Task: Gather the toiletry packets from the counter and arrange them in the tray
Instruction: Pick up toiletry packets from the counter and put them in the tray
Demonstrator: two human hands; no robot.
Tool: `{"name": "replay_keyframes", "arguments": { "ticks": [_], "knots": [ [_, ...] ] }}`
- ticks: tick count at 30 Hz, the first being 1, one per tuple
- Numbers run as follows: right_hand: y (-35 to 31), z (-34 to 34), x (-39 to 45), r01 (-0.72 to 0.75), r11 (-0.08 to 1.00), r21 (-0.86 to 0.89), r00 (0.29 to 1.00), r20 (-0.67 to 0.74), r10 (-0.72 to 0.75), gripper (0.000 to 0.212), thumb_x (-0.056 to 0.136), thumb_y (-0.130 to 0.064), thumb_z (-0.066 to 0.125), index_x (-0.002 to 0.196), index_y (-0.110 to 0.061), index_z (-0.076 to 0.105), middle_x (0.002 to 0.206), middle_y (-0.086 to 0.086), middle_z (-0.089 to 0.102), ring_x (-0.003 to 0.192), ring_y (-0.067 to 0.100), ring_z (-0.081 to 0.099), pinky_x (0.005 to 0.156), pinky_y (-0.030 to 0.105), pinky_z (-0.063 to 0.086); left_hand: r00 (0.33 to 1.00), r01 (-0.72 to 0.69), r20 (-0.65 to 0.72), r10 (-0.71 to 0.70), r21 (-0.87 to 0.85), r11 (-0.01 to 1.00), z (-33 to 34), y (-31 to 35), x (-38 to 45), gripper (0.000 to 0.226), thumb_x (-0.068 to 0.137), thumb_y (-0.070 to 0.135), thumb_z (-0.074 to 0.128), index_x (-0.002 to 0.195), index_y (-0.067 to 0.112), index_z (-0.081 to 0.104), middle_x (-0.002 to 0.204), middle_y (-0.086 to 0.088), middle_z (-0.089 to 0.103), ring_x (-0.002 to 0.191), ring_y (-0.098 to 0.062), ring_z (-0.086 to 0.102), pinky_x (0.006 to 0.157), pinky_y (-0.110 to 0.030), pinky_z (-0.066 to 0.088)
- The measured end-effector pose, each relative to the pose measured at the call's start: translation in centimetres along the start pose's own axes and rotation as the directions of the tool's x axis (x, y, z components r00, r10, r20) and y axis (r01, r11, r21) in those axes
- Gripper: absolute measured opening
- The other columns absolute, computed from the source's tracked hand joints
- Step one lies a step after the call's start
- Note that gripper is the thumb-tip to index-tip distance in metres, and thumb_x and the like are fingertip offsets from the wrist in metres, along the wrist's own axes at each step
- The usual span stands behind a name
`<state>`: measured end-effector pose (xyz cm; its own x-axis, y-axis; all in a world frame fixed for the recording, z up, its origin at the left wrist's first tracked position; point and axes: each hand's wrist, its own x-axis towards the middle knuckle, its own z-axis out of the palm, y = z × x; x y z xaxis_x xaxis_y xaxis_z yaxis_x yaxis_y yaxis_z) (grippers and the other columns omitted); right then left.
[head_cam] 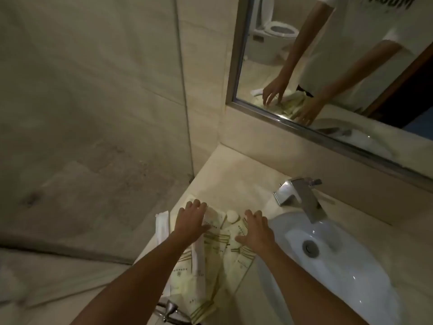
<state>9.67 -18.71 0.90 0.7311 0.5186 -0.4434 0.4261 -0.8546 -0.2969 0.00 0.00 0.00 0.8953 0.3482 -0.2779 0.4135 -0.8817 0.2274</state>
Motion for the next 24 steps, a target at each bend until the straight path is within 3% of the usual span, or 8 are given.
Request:
{"name": "replay_keyframes", "arguments": {
  "ticks": [10,17,24],
  "knots": [
    [0.4,0.5,1.0,-0.076,0.997,-0.013,0.997,0.002,0.076,0.071,0.071,-0.041,0.078,0.126,-0.02,0.038,0.126,0.006,0.039,0.116,0.026,0.04,0.08,0.035,0.047,0.988,-0.111,0.12,0.102,0.077,0.991,0.9,0.9,3.5,0.077,0.072,0.038,0.075,0.134,0.016,0.035,0.128,-0.007,0.044,0.117,-0.028,0.041,0.095,-0.042,0.039],
    [0.3,0.1,1.0,-0.088,0.995,-0.042,0.995,-0.06,0.085,0.061,0.071,-0.04,0.078,0.116,-0.02,0.043,0.118,0.004,0.047,0.11,0.023,0.042,0.076,0.032,0.044,0.984,-0.143,0.117,0.134,0.07,0.987,1.1,1.2,4.3,0.066,0.07,0.029,0.076,0.124,0.015,0.042,0.121,-0.007,0.043,0.11,-0.026,0.04,0.091,-0.039,0.04],
    [0.3,-1.1,0.7,-0.006,0.996,-0.092,0.996,-0.09,-0.003,0.043,0.079,-0.028,0.073,0.111,-0.017,0.046,0.116,0.005,0.048,0.109,0.023,0.044,0.076,0.031,0.042,0.988,-0.114,0.107,0.112,0.017,0.993,1.1,1.9,4.3,0.052,0.071,0.018,0.072,0.112,0.014,0.041,0.115,-0.007,0.05,0.106,-0.027,0.044,0.087,-0.038,0.041]
  ]
}}
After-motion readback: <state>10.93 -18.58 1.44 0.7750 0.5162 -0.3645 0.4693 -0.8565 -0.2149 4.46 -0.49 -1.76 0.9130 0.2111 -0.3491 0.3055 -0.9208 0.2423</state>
